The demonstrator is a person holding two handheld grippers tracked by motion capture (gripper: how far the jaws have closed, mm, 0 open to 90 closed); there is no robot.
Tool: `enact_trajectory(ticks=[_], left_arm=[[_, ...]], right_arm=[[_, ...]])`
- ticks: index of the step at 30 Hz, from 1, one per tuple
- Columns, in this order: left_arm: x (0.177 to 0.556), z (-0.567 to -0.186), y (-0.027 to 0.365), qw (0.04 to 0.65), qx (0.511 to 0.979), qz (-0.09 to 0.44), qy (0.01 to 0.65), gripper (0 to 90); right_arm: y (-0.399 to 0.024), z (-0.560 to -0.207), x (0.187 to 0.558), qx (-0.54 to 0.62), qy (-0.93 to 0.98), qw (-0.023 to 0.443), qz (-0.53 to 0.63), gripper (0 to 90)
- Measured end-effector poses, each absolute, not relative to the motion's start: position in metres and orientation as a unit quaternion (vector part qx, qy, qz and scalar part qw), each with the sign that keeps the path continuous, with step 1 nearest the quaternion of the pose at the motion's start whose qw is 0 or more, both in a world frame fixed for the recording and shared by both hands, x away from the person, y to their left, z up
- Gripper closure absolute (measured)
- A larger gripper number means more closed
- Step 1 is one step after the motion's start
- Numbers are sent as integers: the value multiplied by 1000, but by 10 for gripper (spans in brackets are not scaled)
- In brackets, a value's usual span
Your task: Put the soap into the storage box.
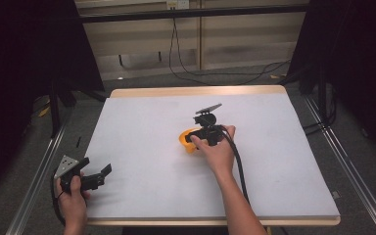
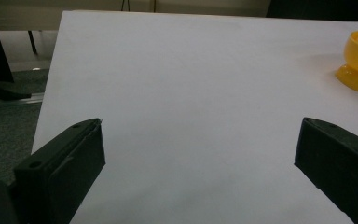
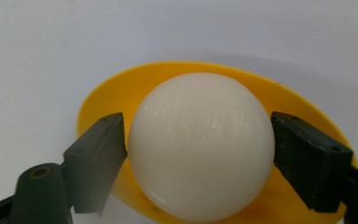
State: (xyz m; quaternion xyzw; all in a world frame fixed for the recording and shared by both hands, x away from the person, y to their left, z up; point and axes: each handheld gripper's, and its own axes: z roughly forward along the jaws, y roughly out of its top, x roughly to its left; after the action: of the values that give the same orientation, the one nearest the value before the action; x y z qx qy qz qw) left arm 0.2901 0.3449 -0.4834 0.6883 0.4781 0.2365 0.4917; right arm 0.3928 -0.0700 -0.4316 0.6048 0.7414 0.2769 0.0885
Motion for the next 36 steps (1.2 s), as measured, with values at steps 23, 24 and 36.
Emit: enact_trajectory(ticks=[23, 24, 36], left_arm=[[290, -483, 344, 490, 689, 237, 478, 13], [290, -483, 344, 489, 690, 238, 477, 13], [290, -483, 344, 490, 689, 237, 478, 13]], right_arm=[[-105, -409, 371, 596, 730, 101, 320, 0], [-108, -409, 370, 598, 728, 104, 318, 0], [-138, -415, 354, 604, 721, 117, 319, 0]])
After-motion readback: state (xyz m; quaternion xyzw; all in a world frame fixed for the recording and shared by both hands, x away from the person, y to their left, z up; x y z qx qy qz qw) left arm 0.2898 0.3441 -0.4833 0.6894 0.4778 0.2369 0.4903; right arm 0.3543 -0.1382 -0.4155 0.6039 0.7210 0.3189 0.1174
